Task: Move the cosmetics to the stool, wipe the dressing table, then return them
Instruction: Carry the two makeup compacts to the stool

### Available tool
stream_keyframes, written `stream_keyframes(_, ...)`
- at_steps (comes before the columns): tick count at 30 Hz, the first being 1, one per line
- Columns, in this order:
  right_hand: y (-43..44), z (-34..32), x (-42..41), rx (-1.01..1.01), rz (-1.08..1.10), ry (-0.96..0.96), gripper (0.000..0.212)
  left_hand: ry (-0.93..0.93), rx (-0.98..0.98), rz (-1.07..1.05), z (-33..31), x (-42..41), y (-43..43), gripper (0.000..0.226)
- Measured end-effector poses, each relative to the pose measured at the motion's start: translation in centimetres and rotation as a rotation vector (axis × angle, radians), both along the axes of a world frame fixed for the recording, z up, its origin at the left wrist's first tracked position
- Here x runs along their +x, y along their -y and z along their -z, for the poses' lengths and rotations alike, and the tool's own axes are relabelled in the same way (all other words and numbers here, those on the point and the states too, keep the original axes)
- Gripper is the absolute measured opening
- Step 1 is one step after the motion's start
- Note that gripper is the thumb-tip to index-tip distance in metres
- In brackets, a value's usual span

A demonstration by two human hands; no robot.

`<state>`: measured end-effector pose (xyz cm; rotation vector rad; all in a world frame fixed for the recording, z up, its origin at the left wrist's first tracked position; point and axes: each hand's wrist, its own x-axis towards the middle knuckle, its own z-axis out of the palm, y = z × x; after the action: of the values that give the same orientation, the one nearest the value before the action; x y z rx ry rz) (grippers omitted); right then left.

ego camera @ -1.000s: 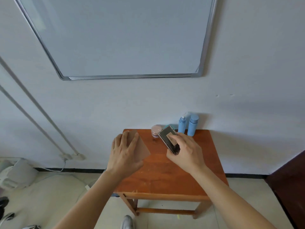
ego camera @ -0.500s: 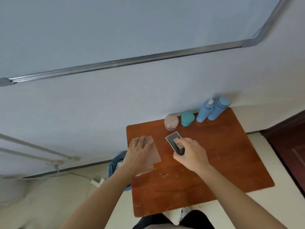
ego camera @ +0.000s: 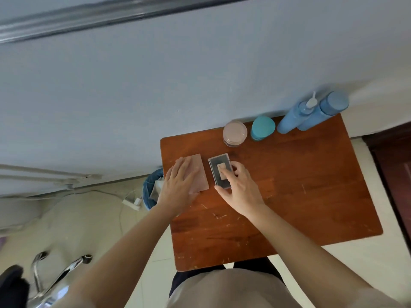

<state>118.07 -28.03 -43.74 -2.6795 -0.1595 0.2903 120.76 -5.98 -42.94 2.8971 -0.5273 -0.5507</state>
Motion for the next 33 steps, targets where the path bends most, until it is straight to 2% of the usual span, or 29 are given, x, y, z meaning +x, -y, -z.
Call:
stream_keyframes(4, 0.4, -0.3, 0.7, -0.052, -0.172, -0.069, 0.074, 0.052, 0.008, -0.132, -0.5, 0.5, 0.2, 0.061)
stream_keyframes(8, 0.0, -0.7, 3.1, -0.128, -0.253, -0.033, 0.069, 0.014, 0.005, -0.168, -0.7, 2.2, 1.4, 0.062)
stream_keyframes(11, -0.8, -0.9, 5.4, -0.223, -0.236, 0.01, 0.064, -0.001, 0.004, -0.176, -1.1, 3.7, 2.5, 0.064)
stream_keyframes(15, -1.6, -1.2, 8.1, -0.305, -0.19, -0.042, 0.066, -0.05, 0.026, -0.166, -1.5, 5.0, 3.3, 0.069)
stream_keyframes(20, -1.5, -1.7, 8.2, -0.249, -0.213, -0.077, 0.069, -0.104, 0.061, -0.11, -1.8, 5.2, 2.4, 0.072)
stream_keyframes(23, -0.3, -2.9, 7.2, -0.144, -0.165, -0.017, 0.058, -0.005, 0.082, -0.112, -2.8, 4.8, 2.1, 0.061)
stream_keyframes(27, 2.1, -5.5, 5.3, -0.026, 0.047, 0.275, 0.034, 0.207, 0.055, -0.139, -6.1, 4.8, 1.8, 0.056)
stream_keyframes(29, 3.6, -6.8, 4.7, -0.103, 0.142, 0.35, 0.039, 0.328, 0.023, -0.124, -8.0, 4.9, 1.8, 0.056)
stream_keyframes(33, 6.2, -10.1, 2.7, -0.309, 0.34, 0.325, 0.063, 0.486, -0.073, -0.072, -10.9, 4.6, 3.0, 0.06)
